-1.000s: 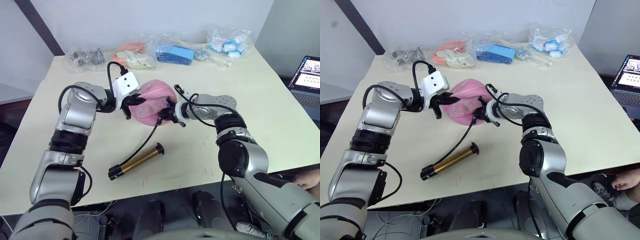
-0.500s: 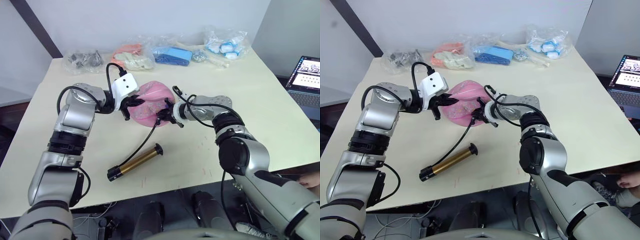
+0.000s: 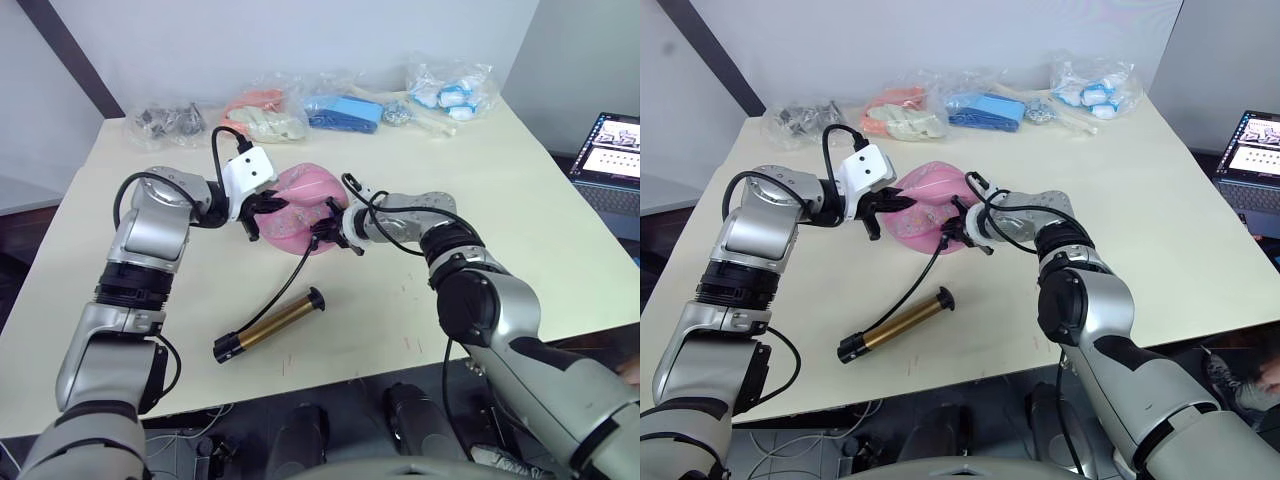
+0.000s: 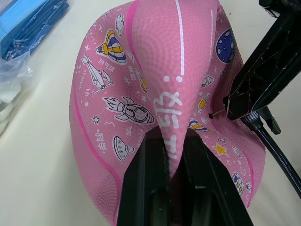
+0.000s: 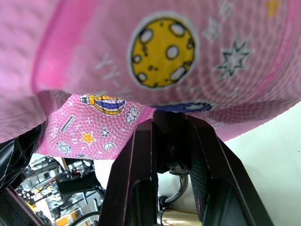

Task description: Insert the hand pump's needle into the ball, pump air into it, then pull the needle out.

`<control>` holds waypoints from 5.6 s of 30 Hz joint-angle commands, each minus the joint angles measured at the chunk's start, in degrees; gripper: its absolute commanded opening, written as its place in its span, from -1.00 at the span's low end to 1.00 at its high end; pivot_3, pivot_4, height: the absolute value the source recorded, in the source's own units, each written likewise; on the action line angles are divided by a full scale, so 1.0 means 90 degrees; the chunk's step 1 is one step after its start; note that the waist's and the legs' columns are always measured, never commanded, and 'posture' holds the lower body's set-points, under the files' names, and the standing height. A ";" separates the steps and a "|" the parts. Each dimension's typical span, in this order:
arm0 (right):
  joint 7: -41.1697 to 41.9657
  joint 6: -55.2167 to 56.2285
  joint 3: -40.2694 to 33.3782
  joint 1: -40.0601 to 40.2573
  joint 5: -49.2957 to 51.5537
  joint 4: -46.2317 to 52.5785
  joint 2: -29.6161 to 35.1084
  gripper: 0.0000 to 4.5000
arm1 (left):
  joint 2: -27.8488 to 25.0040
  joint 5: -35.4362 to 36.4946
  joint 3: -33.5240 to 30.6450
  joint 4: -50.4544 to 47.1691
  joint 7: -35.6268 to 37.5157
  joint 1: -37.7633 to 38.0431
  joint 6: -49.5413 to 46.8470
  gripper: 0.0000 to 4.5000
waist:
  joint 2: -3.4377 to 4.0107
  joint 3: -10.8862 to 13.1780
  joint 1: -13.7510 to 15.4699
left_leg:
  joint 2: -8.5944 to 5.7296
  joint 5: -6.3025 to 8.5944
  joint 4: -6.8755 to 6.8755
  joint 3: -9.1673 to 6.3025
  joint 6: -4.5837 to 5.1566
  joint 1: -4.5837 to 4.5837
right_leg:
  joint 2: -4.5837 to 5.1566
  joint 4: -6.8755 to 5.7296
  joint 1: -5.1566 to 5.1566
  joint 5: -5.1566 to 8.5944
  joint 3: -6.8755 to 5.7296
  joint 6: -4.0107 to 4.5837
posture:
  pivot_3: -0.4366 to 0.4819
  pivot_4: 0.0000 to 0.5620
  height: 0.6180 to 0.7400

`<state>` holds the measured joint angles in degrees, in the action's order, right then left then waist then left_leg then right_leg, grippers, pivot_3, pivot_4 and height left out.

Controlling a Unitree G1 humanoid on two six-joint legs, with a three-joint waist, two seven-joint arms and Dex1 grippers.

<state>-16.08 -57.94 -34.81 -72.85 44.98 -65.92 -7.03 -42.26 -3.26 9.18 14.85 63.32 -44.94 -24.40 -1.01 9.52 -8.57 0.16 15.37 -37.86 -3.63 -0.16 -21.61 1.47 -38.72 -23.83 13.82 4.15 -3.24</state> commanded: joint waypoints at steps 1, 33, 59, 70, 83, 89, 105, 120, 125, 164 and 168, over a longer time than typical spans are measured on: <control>0.0023 0.0514 -0.0016 -0.0079 -0.0119 0.0229 0.0099 -0.85 | 0.0143 0.0121 0.0459 0.0013 0.0507 0.0205 -0.0180 -0.98 | 0.0000 0.0000 0.0001 | 0.0000 0.0000 0.0000 0.0000 0.0000 0.0000 | 0.0000 0.0000 0.0000 0.0000 0.0000 0.0000 | -0.05 -0.47 1.00; 0.0611 0.0365 0.0260 -0.0061 -0.0366 0.0497 0.0111 -0.85 | 0.0201 -0.0057 0.0565 0.0315 0.0405 0.0135 -0.0374 -0.98 | -0.0001 -0.0005 0.0019 | 0.0020 0.0000 0.0062 0.0017 0.0000 0.0080 | -0.0029 0.0051 0.0059 -0.0004 0.0025 0.0010 | -0.05 -0.47 1.00; -0.0379 -0.0955 0.0539 0.0885 -0.0082 0.3149 -0.0657 -0.85 | 0.0348 -0.0234 0.0509 0.1056 0.0318 -0.0133 0.0150 -0.98 | 0.0007 -0.0001 0.0313 | 0.0019 0.0000 0.0063 0.0007 -0.0001 0.0030 | -0.0022 0.0082 0.0034 -0.0013 0.0012 0.0022 | -0.05 -0.47 1.00; -0.0535 -0.0986 0.0749 0.1149 0.0057 0.3517 -0.0674 0.23 | 0.0378 -0.0274 0.0517 0.1187 0.0313 -0.0186 0.0252 -1.00 | 0.0014 0.0003 0.0352 | 0.0015 -0.0001 0.0056 0.0008 -0.0002 -0.0015 | -0.0015 0.0085 -0.0001 -0.0021 -0.0010 0.0034 | -0.05 -0.47 1.00; -0.0173 -0.2778 0.3458 0.3193 0.0173 0.8407 -0.0135 0.64 | 0.0410 -0.0326 0.0543 0.1565 0.0148 -0.0414 0.0332 -1.00 | 0.0036 -0.0002 0.0344 | 0.0017 -0.0001 0.0054 0.0005 -0.0001 -0.0016 | -0.0021 0.0083 -0.0002 -0.0020 -0.0013 0.0033 | -0.05 -0.47 1.00; -0.0021 -0.2607 0.4224 0.3471 -0.0469 0.9227 0.0013 0.64 | 0.0428 -0.0334 0.0562 0.1569 0.0141 -0.0442 0.0335 -1.00 | 0.0033 -0.0004 0.0360 | 0.0028 -0.0002 0.0047 0.0005 -0.0002 -0.0017 | -0.0041 0.0083 0.0000 -0.0008 -0.0018 0.0015 | -0.05 -0.47 1.00; -0.0060 -0.1784 0.3848 0.3109 -0.1355 0.8285 -0.0914 0.31 | 0.0377 -0.0361 0.0618 0.1579 0.0178 -0.0481 0.0396 -1.00 | 0.0034 -0.0003 0.0367 | 0.0028 -0.0002 0.0049 0.0011 -0.0003 -0.0019 | -0.0037 0.0086 -0.0002 -0.0020 -0.0016 0.0034 | -0.05 -0.47 1.00; 0.0324 -0.1760 0.3933 0.2931 -0.0978 0.8286 -0.1022 0.31 | 0.0339 -0.0337 0.0599 0.1462 0.0179 -0.0382 0.0336 -1.00 | 0.0034 -0.0003 0.0359 | 0.0028 -0.0002 0.0049 0.0009 -0.0003 -0.0019 | -0.0039 0.0087 -0.0002 -0.0019 -0.0016 0.0035 | -0.05 -0.47 1.00; 0.0510 -0.1904 0.4014 0.2926 -0.0877 0.8300 -0.0855 0.31 | 0.0347 -0.0345 0.0602 0.1520 0.0177 -0.0406 0.0361 -1.00 | 0.0034 -0.0003 0.0360 | 0.0028 -0.0002 0.0049 0.0009 -0.0003 -0.0018 | -0.0039 0.0086 -0.0002 -0.0019 -0.0016 0.0035 | -0.05 -0.47 1.00; 0.0513 -0.1329 0.4105 0.2473 -0.1084 0.7258 -0.1052 0.31 | 0.0348 -0.0335 0.0595 0.1398 0.0144 -0.0300 0.0331 -1.00 | 0.0034 -0.0003 0.0357 | 0.0028 -0.0002 0.0049 0.0009 -0.0003 -0.0018 | -0.0038 0.0086 -0.0002 -0.0020 -0.0016 0.0035 | -0.05 -0.47 1.00; 0.0528 -0.1260 0.4122 0.2424 -0.1095 0.7188 -0.1029 0.31 | 0.0349 -0.0333 0.0596 0.1386 0.0147 -0.0296 0.0325 -1.00 | 0.0034 -0.0003 0.0357 | 0.0028 -0.0002 0.0049 0.0009 -0.0003 -0.0018 | -0.0038 0.0086 -0.0002 -0.0020 -0.0016 0.0035 | -0.05 -0.47 1.00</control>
<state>-11.75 -70.52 2.07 -46.37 34.70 -2.50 -7.95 -38.70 -4.29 11.72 25.34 63.81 -50.43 -19.65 -0.71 9.49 -5.36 0.42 15.35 -37.42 -3.55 -0.19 -21.77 1.13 -37.95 -23.84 13.64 4.00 -2.92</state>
